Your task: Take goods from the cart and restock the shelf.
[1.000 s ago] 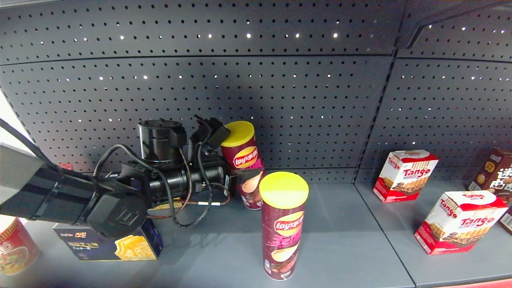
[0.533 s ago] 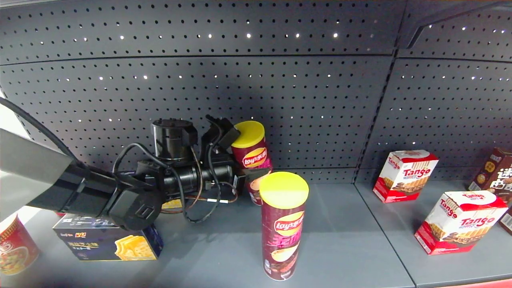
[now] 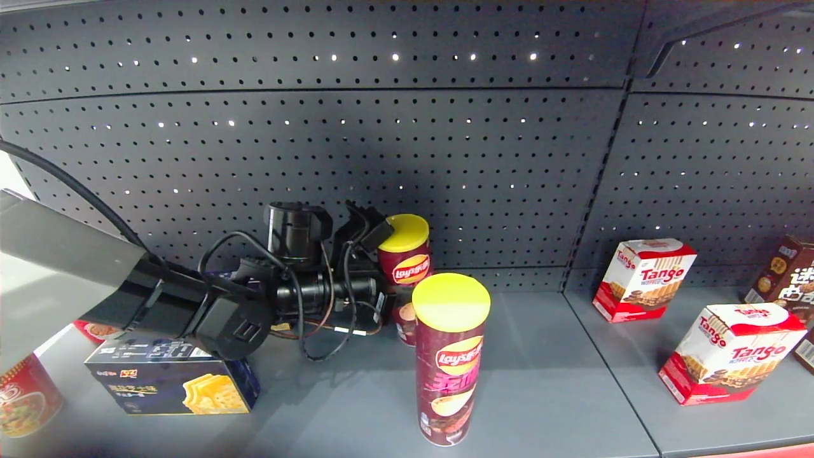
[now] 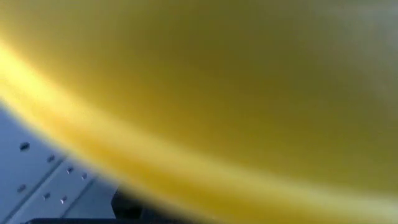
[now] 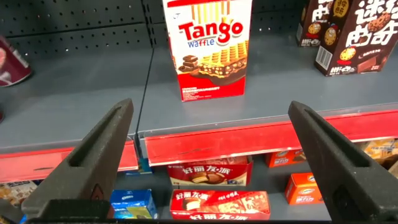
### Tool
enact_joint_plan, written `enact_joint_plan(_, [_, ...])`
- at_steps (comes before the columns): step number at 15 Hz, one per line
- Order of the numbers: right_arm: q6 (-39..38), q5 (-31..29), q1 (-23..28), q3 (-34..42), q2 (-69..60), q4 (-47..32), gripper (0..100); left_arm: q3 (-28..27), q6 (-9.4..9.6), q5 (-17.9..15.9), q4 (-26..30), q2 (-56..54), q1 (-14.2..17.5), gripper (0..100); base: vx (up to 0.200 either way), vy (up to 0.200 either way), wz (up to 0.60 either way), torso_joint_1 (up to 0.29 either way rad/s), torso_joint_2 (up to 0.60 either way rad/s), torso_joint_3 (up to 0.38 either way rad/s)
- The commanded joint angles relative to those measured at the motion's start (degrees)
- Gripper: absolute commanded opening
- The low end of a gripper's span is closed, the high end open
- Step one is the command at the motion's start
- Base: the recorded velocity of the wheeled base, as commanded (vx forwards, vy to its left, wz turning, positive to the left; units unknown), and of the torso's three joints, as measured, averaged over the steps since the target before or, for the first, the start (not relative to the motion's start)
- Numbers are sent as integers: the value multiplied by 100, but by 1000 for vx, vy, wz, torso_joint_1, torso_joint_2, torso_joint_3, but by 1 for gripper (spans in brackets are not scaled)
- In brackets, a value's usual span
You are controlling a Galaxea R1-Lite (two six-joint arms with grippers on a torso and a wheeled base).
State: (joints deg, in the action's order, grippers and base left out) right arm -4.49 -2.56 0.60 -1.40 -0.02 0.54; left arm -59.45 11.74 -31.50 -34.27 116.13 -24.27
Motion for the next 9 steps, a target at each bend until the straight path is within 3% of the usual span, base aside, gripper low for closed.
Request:
enact_joint_plan(1, [0,1,2,0,2,-1,100,-137,4,-40,192,-20,10,0,0,0,0,0,0,0])
enact_joint_plan(9, [0,1,2,-9,2,-1,100,-840,-14,-67,307,-11,-25,0,0,0,0,0,0,0])
